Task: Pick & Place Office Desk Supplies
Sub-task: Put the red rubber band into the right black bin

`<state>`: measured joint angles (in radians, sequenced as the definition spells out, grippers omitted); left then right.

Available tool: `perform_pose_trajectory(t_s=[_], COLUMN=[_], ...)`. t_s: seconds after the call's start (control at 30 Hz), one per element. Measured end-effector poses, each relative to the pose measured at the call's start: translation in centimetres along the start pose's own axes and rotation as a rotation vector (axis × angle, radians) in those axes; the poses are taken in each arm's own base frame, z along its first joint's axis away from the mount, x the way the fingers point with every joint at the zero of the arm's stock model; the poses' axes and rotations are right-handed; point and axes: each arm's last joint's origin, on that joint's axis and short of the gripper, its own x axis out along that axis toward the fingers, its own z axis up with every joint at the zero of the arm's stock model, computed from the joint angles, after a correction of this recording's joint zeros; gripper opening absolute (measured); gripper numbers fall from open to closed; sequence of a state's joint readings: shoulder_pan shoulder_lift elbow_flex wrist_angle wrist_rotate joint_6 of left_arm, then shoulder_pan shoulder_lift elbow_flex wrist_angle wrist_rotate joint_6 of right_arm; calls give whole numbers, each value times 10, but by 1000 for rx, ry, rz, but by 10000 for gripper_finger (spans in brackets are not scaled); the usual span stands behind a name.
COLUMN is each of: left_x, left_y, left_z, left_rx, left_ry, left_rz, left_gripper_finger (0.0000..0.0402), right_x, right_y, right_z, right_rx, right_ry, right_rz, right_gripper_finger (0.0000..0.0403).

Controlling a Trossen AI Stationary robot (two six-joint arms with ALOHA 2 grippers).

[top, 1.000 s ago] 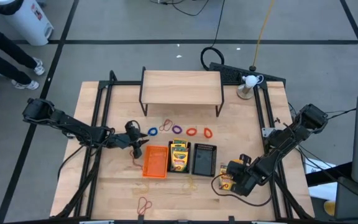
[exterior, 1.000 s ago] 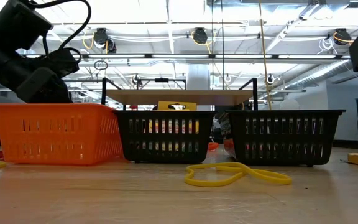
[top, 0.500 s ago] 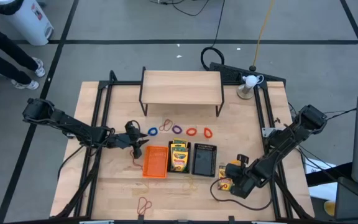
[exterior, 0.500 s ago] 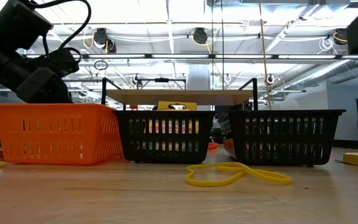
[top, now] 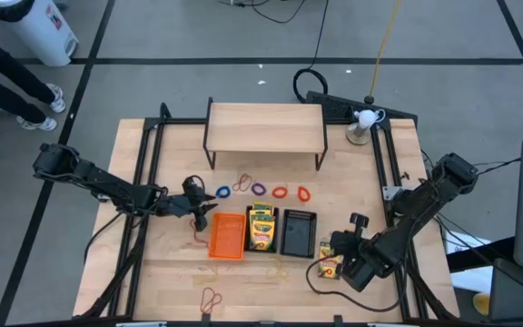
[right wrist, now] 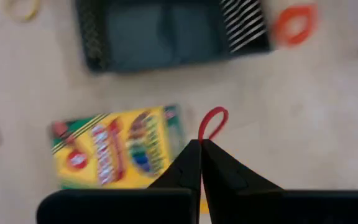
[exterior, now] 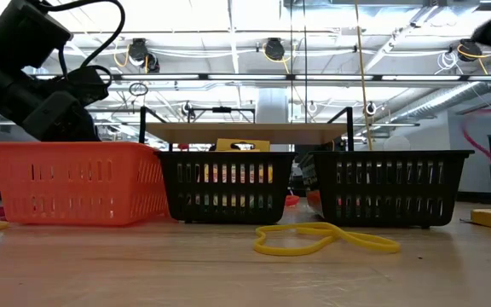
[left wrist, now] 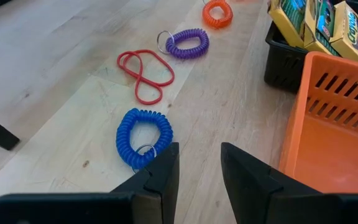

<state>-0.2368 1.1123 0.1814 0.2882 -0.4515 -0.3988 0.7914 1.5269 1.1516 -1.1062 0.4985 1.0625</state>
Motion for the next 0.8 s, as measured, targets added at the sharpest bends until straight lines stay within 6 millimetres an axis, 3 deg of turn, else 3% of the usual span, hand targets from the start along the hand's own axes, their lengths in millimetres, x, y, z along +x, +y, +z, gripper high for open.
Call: perform_pose_trajectory(t_s=[0.5, 0.8], left_x=[0, 0], left_y=[0, 0], left_z=[0, 0], left_rx=[-5, -65], left_ry=[-1, 2], left_rz=[2, -5], left_gripper_finger=[120, 120], right_x=[-17, -21], right_y=[-10, 10], right_z=[20, 35], right_rx=[-25, -53], right_ry=[-469, -624], right_rz=[-279, -220], right_gripper_finger=[0, 0])
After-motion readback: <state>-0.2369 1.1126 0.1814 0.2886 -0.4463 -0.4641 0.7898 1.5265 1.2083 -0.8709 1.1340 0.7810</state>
